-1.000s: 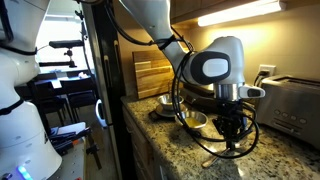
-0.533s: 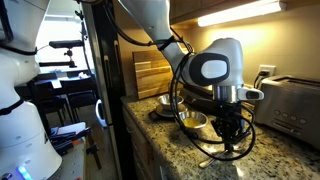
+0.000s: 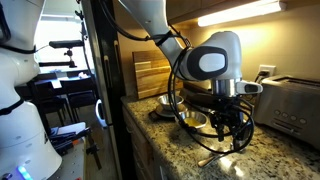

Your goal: Use the spoon to scoop some powder from the bowl on the right into the bowl on the left

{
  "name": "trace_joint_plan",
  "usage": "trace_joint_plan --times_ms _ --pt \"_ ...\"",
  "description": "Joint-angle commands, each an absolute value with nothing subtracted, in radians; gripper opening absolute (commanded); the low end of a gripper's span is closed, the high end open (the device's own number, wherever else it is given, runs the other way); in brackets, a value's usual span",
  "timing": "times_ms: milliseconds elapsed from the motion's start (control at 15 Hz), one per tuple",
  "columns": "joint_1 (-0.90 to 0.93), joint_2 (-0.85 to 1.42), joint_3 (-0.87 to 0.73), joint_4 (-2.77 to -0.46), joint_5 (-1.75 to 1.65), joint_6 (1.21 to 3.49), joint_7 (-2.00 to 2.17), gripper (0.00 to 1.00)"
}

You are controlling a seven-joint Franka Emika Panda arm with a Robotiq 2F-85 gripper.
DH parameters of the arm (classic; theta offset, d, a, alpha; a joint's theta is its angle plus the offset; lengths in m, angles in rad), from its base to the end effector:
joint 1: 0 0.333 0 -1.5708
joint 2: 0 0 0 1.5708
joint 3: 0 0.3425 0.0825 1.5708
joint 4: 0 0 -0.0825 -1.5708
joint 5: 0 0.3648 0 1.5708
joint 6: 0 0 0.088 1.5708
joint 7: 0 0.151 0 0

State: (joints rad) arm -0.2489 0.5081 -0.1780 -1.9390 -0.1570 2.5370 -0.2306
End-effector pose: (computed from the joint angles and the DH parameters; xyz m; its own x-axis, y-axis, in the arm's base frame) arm 0.5817 -0.2615 0.2271 0.9986 -0.0414 0.0341 -0.0473 -0.9789 0.1986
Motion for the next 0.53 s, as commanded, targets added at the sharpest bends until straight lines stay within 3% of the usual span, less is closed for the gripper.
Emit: trace_joint_plan --times_ms 0,133,467 --pt "-0.246 0.389 -0.173 -2.03 -0.161 2.501 -0.245 0.9" --pt "-0.247 0.353 -0.166 -2.048 -0.157 2.481 -0.257 1.0" --pt "-0.24 0.379 -0.169 -2.004 -0.159 2.471 -0.241 1.0"
